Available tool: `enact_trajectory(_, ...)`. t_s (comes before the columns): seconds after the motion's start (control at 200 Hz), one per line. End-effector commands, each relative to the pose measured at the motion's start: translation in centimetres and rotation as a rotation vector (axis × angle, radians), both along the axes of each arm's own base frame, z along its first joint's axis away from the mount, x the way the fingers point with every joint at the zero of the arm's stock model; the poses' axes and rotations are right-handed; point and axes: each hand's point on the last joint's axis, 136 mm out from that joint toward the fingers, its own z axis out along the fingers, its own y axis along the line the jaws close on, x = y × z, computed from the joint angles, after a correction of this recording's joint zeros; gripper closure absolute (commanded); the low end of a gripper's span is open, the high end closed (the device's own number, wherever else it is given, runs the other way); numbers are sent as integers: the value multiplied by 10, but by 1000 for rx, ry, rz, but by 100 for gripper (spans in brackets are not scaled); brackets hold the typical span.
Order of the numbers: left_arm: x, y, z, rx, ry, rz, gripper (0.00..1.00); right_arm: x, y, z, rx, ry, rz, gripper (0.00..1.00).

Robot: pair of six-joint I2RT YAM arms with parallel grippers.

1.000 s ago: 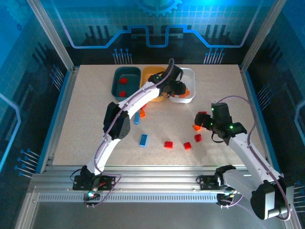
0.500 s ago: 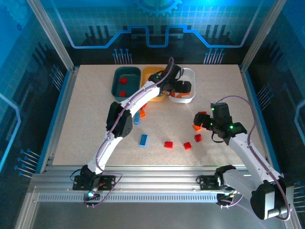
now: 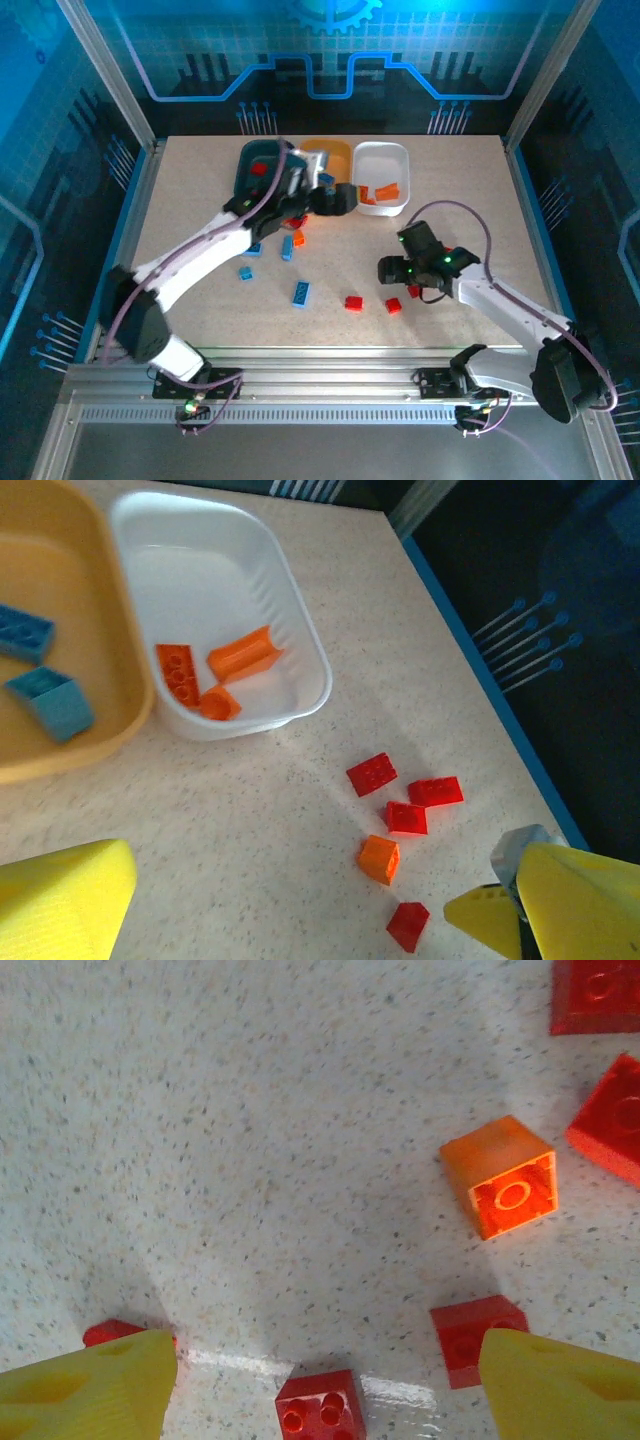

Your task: Sort the legos into containers by color

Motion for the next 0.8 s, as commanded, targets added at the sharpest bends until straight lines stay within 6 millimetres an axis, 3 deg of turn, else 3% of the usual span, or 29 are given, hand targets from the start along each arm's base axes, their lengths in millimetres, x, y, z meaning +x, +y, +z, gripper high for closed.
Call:
enact_trajectory(0.0, -14, 42, -52, -13, 99, 148, 1, 10, -20, 4, -142, -23, -57, 19)
enact_trajectory(0.125, -50, 71, -92, -23, 193, 205, 1, 28, -42, -8, -139, 19, -157, 19)
enact_trajectory(0.255, -75, 89, -119, -25, 255, 241, 1, 37, -45, -31, -131, 88, -170, 23)
enact_trajectory(0.46, -88, 98, -130, -20, 279, 253, 1, 42, -47, -55, -146, 129, -171, 28)
enact_trajectory(0.7, -89, 96, -127, -22, 282, 242, 1, 51, -51, -73, -186, 155, -188, 32)
enact_trajectory(0.795, -90, 98, -126, -13, 281, 243, 1, 56, -45, -79, -169, 163, -172, 37)
